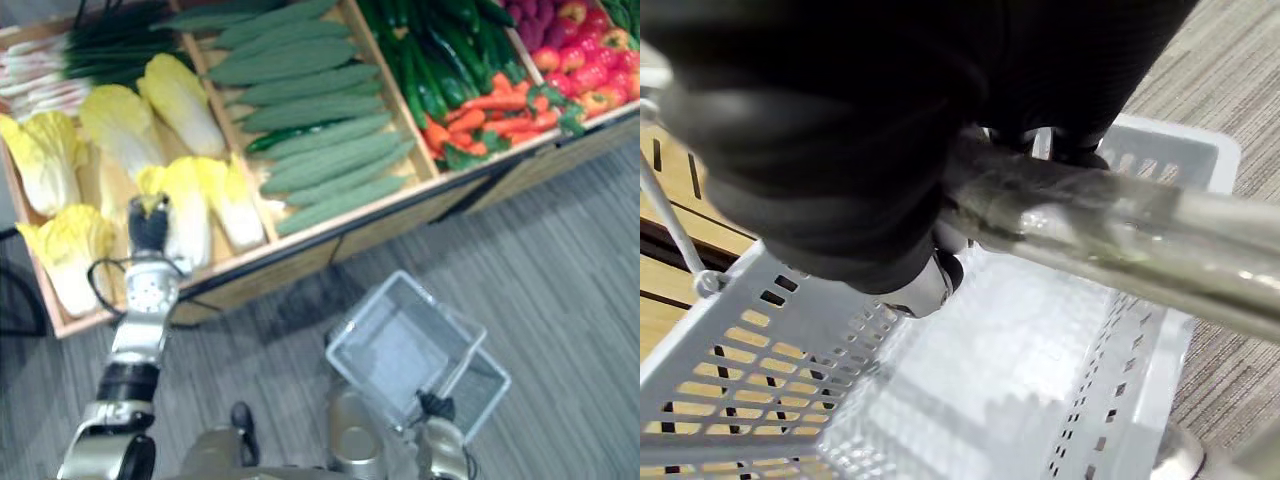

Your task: Pick vegetable in the basket

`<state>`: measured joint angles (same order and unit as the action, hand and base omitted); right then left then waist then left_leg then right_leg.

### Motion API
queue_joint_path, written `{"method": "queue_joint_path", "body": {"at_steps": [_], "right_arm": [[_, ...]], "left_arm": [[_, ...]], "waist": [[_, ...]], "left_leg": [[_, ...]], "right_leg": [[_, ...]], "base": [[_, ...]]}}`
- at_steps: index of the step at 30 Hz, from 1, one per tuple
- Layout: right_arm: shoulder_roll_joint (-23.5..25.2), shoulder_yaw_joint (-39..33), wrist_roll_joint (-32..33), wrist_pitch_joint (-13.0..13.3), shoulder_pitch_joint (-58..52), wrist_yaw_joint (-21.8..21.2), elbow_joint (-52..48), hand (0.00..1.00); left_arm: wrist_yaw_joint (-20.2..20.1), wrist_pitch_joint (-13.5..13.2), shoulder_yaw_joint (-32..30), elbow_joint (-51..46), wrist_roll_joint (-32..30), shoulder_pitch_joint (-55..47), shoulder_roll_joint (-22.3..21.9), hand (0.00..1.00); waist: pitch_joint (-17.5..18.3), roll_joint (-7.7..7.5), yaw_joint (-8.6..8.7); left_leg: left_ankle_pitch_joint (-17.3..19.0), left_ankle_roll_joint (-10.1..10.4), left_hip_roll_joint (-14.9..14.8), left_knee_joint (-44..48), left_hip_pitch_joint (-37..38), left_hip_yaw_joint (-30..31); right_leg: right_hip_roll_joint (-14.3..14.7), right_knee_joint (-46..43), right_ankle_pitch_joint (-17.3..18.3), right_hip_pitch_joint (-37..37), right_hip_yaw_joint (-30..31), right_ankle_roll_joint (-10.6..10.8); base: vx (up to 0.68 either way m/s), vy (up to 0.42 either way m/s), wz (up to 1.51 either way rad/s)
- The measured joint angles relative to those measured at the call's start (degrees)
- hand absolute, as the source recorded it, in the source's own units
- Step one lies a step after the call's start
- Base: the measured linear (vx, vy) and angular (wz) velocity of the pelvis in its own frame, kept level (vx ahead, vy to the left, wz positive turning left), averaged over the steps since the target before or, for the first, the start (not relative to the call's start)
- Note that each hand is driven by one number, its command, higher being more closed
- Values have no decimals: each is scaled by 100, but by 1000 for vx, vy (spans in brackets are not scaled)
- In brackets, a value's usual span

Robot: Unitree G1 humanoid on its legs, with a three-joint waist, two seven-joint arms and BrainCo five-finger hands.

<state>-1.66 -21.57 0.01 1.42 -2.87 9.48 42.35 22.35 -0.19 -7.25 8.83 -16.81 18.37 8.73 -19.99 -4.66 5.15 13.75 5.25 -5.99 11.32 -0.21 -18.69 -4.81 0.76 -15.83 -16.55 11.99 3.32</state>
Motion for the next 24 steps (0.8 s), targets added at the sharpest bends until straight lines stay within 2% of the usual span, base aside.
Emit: {"method": "queue_joint_path", "body": {"at_steps": [1,2,4,5,6,7,8,9,10,11,12,13,14,16,17,18,19,20,21,22,23,24], "right_arm": [[-8,113,-5,25,38,1,-105,100],[-21,230,-18,71,80,7,-162,100],[-13,238,-27,98,156,35,-153,100],[-21,243,-42,129,154,41,-91,100],[-60,354,-260,132,178,32,-104,100],[-116,483,-330,136,237,27,-100,100],[-185,689,-535,125,392,-5,-71,100],[-180,827,-710,44,483,1,-91,100],[-207,893,-781,0,508,4,-87,100],[-247,996,-900,-9,532,6,-91,100],[-311,1356,-946,-65,591,-35,-196,100],[-301,1442,-1013,-121,588,-46,-298,100],[-253,1596,-1134,-202,446,-83,-547,100],[-272,1758,-1132,-209,75,-127,-968,100],[-260,1794,-1123,-209,-124,-128,-1243,100],[-255,1817,-1122,-209,-155,-126,-1334,100],[-255,1895,-1113,-209,-154,-128,-1594,100],[-262,1938,-1112,-198,-154,-126,-1761,100],[-262,1954,-1110,-189,-154,-124,-1841,100],[-269,1982,-1093,-187,-113,-124,-1955,100],[-308,1987,-1069,-180,-98,-124,-2052,100],[-327,2030,-1068,-175,-64,-134,-2190,100]], "left_arm": [[7,-8,-73,-190,-36,-81,-6,100],[8,-55,-207,-343,-99,-230,-80,100],[-2,-59,-279,-632,-236,-674,-239,100],[-3,-59,-351,-948,-252,-1071,-395,100],[25,-62,-534,-1342,-347,-1567,-663,100],[53,-58,-667,-1441,-408,-1736,-749,100],[126,-64,-864,-1537,-477,-1979,-838,100],[131,-88,-894,-1609,-509,-2150,-910,100],[142,-85,-884,-1629,-613,-2170,-906,100],[161,-85,-856,-1731,-748,-2296,-987,100],[239,-80,-865,-1905,-1078,-2451,-1162,100],[254,-71,-872,-1931,-1177,-2501,-1243,100],[271,-55,-756,-1964,-1409,-2541,-1241,100],[296,-66,-430,-1979,-1668,-2540,-1238,100],[296,-128,-205,-1978,-1832,-2541,-1229,100],[294,-176,-78,-1976,-1836,-2555,-1224,100],[285,-271,214,-1936,-1831,-2592,-1188,100],[258,-317,378,-1848,-1831,-2591,-1148,100],[232,-340,501,-1764,-1831,-2584,-1105,100],[156,-420,755,-1541,-1813,-2588,-1098,100],[127,-454,822,-1496,-1795,-2614,-1130,100],[94,-487,965,-1337,-1766,-2681,-1146,100]], "waist": [[6,27,-53],[-5,90,-89],[4,81,-61],[64,27,-80],[110,-29,-100],[126,17,-127],[289,208,-346],[389,304,-544],[395,295,-520],[421,289,-497],[464,288,-565],[519,381,-584],[574,466,-642],[585,451,-671],[623,408,-603],[650,371,-593],[730,248,-629],[740,208,-641],[730,175,-634],[742,216,-675],[748,237,-702],[753,280,-719]], "left_leg": [[-96,-142,-160,-33,-91,-210],[-108,-153,-273,-195,-56,-516],[-219,-139,-261,-306,197,-903],[-174,-192,-255,-184,276,-1152],[-84,-239,-172,100,331,-1560],[-48,-324,-172,94,337,-1602],[27,-458,-237,-241,403,-1892],[-28,-235,-351,-477,623,-2531],[-62,-175,-310,-434,699,-2694],[-57,-166,-245,-361,794,-2930],[-57,-168,-180,-259,894,-3333],[-82,-165,-256,-255,904,-3432],[-115,-172,-422,-142,953,-3519],[-57,-147,-682,371,1036,-3460],[55,-254,-871,942,936,-3211],[141,-329,-914,1228,826,-3020],[359,-356,-817,1686,389,-2143],[443,-264,-624,1699,94,-1453],[479,-201,-481,1665,-65,-1059],[483,-157,-319,1360,-416,-337],[461,-113,-276,1323,-498,-225],[410,-92,-298,1241,-657,-13]], "right_leg": [[93,332,-582,-45,-348,-406],[143,-373,87,-259,-1201,-617],[-159,-2108,1654,-306,-2724,-564],[-392,-2509,2073,-215,-3306,-619],[-436,-2349,1939,-87,-4158,-858],[-341,-2201,1756,-75,-4299,-987],[117,-1381,1236,-42,-4414,-674],[9,-1812,2017,97,-5193,-962],[-330,-2418,2548,218,-5548,-1030],[-707,-2814,3003,443,-5831,-864],[-575,-2370,3045,592,-5824,-876],[-340,-2085,2860,606,-5654,-909],[109,-1477,2550,780,-5276,-966],[453,-949,2381,1057,-4734,-996],[609,-736,2354,1173,-4339,-997],[681,-642,2302,1196,-4164,-981],[790,-388,2240,1199,-3684,-896],[814,-224,2194,1241,-3541,-789],[818,-98,2214,1322,-3479,-736],[732,-124,2462,1431,-3664,-360],[675,-317,2367,1353,-3690,-440],[695,-290,2199,1458,-3637,-812]], "base": [[-213,68,-106],[-153,34,-100],[-61,27,-91],[-69,34,-136],[-118,10,-149],[-224,3,-226],[-250,-49,-266],[-190,-51,-246],[-65,-56,-168],[-20,-95,-148],[-19,-117,-155],[9,-175,-186],[30,-126,-127],[41,-147,-119],[27,-100,-98],[-16,-37,-140],[-50,-24,-151],[-49,-19,-148],[-9,-35,-119],[42,-15,-102],[52,27,-125],[43,59,-86]]}}
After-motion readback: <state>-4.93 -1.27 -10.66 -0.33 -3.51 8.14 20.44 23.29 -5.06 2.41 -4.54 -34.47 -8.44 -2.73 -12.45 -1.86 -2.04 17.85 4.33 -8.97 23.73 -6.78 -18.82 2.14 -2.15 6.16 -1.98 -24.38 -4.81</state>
